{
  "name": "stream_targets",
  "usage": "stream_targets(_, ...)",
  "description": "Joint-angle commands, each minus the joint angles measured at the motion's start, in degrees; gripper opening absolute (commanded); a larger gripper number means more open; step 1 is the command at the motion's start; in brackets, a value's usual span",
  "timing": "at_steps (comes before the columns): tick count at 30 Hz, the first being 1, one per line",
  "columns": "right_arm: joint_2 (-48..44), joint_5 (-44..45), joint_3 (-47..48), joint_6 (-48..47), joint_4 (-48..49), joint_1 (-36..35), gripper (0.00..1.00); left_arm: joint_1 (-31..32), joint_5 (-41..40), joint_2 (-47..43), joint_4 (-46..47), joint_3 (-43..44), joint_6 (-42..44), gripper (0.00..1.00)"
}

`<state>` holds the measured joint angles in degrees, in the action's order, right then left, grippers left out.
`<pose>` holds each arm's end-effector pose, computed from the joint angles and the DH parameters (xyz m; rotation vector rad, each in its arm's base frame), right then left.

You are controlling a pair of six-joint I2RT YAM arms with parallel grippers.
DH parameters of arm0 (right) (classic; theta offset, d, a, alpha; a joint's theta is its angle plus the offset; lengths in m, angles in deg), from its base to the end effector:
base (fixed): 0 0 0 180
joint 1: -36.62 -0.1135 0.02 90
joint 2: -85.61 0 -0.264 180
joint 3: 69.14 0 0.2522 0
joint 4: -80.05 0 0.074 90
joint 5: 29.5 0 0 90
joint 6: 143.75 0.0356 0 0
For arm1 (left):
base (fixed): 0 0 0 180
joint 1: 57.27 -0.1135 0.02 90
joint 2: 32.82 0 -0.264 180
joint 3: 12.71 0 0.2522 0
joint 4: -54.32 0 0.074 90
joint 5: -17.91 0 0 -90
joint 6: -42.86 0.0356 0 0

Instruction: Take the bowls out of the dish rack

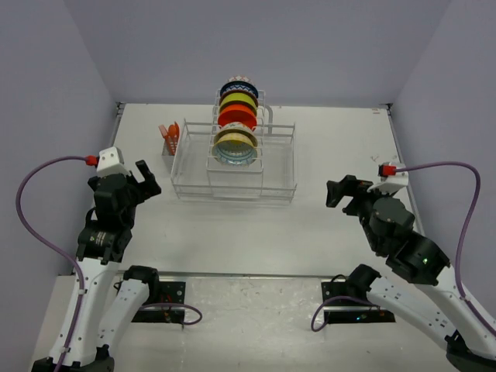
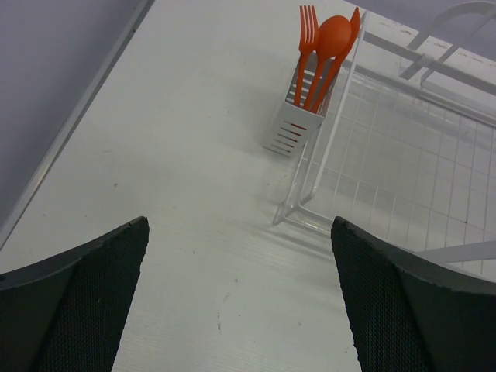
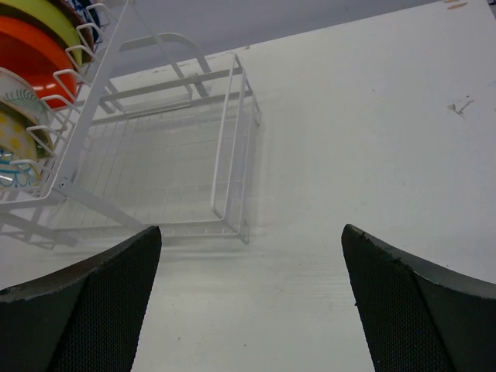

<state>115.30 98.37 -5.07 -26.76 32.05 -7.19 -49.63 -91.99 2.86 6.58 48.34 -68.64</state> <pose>0.0859 0.0521 0.3626 0.2060 1.7554 0.3004 0.1333 -0.0056 0.3346 -0.4565 1.8822 0.0025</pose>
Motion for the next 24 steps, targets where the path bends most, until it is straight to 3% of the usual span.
stream_targets(1, -0.42, 0.80, 0.15, 0.62, 2.16, 0.13, 0.99, 0.45, 0.04, -0.44, 1.81, -0.09, 0.14, 1.00)
stream_targets(7, -1.13, 0.89, -0.11, -0.35, 3.30, 0.13, 0.99, 0.45, -0.23, -0.70, 1.81, -0.18, -0.04, 1.00)
stream_targets(10, -1.66, -1.38, -1.17, -2.63, 8.38, 0.13, 0.99, 0.36, -0.23, -0.79, 1.90, -0.27, -0.12, 1.00)
stream_targets(13, 1.05, -16.65, -0.92, -8.69, 16.56, 0.22, 0.99, 0.36, -0.14, -1.05, 2.16, -0.44, -0.12, 1.00)
stream_targets(15, 10.67, -26.29, 6.00, -10.45, 12.99, -0.04, 0.99, 0.36, 0.04, -1.84, 2.51, -0.70, -0.04, 1.00)
stream_targets(16, 14.39, -26.61, 11.95, -11.07, 10.88, -0.65, 0.99, 0.36, 0.65, -2.19, 2.86, -0.88, 0.14, 1.00)
stream_targets(17, 17.91, -23.75, 14.36, -14.64, 8.42, -6.06, 0.99, 0.36, 0.91, -2.54, 2.95, -1.23, 0.23, 1.00)
stream_targets(18, 21.16, -10.32, 16.73, -17.64, 7.79, -10.98, 0.99, 0.36, 1.18, -3.16, 3.13, -1.32, 0.31, 1.00)
stream_targets(20, 31.71, 0.76, 24.99, -26.23, 4.29, -21.17, 0.99, 0.36, 1.35, -3.51, 3.30, -1.41, 0.31, 1.00)
stream_targets(22, 40.22, 10.33, 31.40, -32.75, 5.83, -25.42, 0.96, 0.36, 1.88, -3.86, 3.57, -1.50, 0.40, 1.00)
stream_targets(24, 44.20, 14.58, 33.19, -42.86, 10.22, -26.50, 0.91, 0.36, 2.15, -3.69, 3.57, -1.32, 0.58, 1.00)
